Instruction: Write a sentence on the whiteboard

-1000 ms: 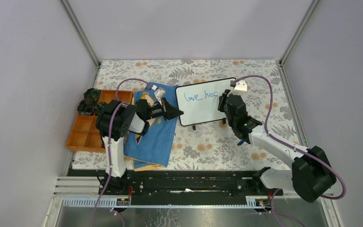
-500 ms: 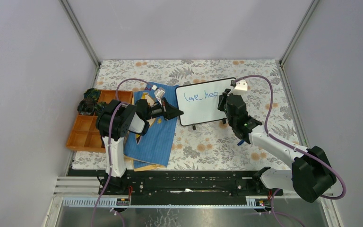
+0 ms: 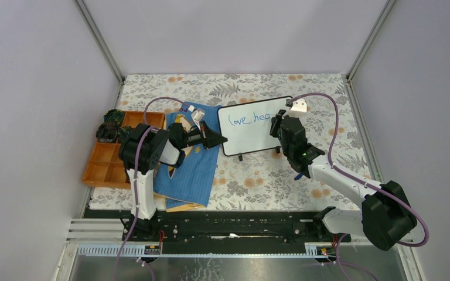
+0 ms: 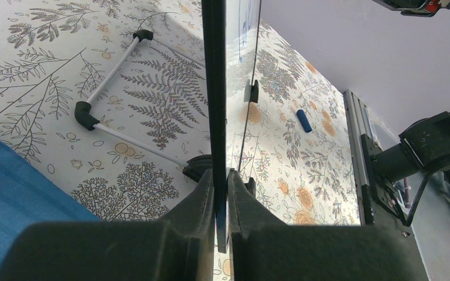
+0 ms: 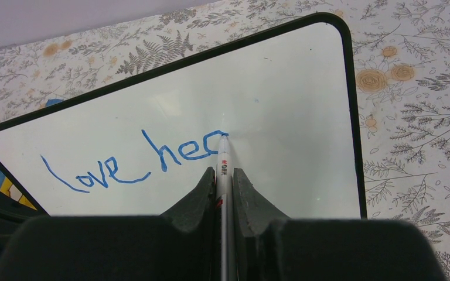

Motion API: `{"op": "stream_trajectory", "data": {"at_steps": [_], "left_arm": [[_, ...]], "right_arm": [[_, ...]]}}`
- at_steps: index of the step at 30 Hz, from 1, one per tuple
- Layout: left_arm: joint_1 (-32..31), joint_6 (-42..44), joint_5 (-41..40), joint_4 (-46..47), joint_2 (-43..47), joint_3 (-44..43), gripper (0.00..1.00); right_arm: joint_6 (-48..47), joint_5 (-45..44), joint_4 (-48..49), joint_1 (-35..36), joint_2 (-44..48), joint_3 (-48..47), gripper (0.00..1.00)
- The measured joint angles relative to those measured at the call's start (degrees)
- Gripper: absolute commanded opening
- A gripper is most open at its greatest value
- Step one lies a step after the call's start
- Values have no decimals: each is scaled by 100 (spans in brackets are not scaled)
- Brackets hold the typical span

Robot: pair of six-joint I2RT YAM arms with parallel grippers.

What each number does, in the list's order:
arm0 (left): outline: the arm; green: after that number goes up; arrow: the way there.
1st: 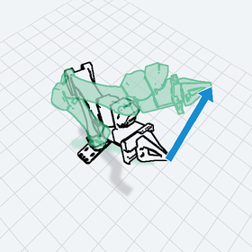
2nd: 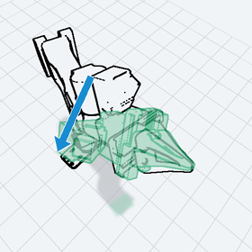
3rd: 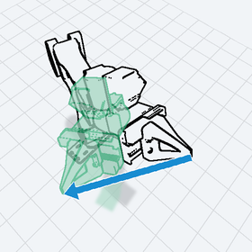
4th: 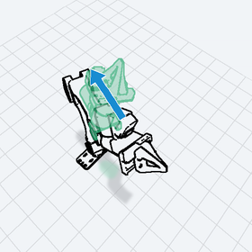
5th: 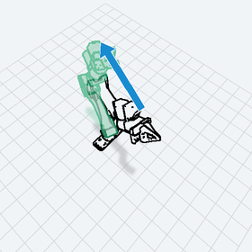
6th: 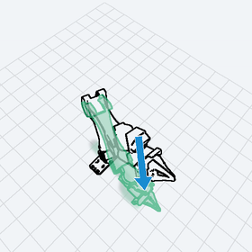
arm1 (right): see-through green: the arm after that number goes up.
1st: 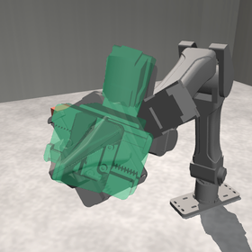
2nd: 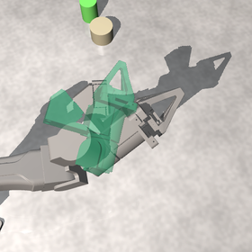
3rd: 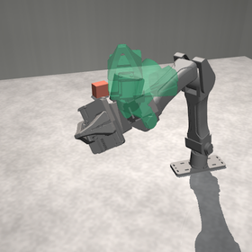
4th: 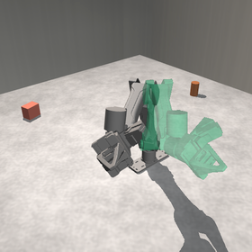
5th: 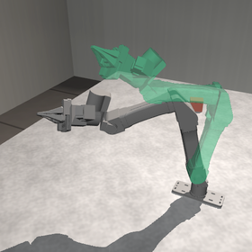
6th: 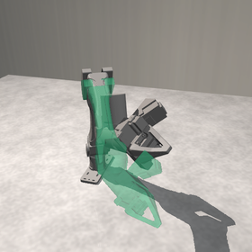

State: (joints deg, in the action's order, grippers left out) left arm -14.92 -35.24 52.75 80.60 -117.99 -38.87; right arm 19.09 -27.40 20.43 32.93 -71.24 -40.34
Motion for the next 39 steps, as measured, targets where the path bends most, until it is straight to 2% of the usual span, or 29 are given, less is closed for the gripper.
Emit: {"op": "stream_trajectory", "data": {"at_steps": [9, 20, 39], "left_arm": [[0, 0, 2, 0, 0, 0, 0], [0, 0, 2, 0, 0, 0, 0], [0, 0, 2, 0, 0, 0, 0]], "right_arm": [[0, 9, -114, 0, 59, 0, 0], [-4, 28, -199, 0, 573, 0, 0], [-37, 103, -31, -140, 275, -164, 0]]}}
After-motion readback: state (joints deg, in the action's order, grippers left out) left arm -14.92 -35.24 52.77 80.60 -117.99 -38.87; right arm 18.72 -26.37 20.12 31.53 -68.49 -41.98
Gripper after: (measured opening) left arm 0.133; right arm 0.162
